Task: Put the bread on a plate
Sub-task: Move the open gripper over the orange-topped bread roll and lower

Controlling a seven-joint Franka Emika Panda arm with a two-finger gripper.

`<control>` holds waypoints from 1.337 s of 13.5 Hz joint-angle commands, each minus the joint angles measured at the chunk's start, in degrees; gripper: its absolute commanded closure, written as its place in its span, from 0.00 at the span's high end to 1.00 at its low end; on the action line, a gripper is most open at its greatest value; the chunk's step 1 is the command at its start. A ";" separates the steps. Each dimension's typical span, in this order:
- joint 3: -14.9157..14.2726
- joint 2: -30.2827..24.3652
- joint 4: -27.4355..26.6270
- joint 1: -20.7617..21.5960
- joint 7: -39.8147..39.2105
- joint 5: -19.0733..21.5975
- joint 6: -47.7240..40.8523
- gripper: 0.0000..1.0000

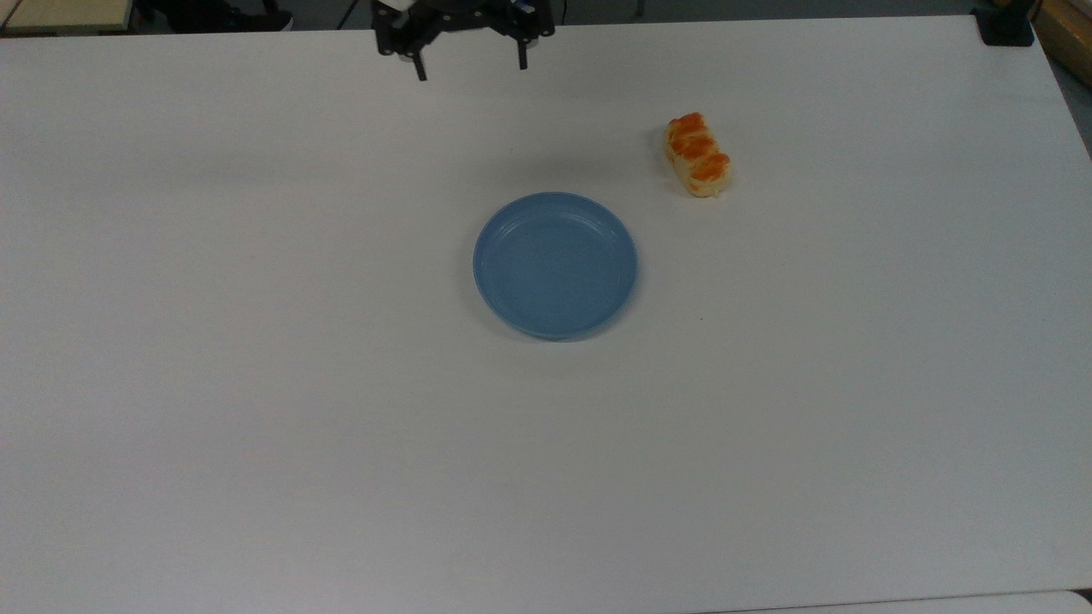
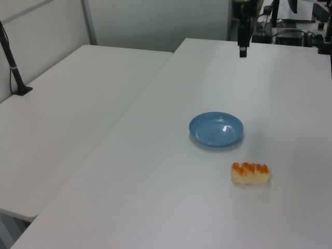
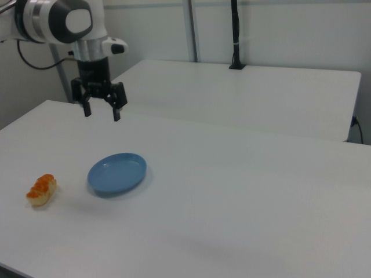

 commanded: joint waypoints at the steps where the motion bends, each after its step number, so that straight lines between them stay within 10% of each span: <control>1: 2.31 -1.78 -6.68 3.49 0.04 -0.95 0.38 1.00; 9: 18.47 -5.03 -26.81 7.27 13.74 -1.82 15.49 1.00; 18: 19.37 10.60 -24.18 12.99 28.51 -9.91 25.60 1.00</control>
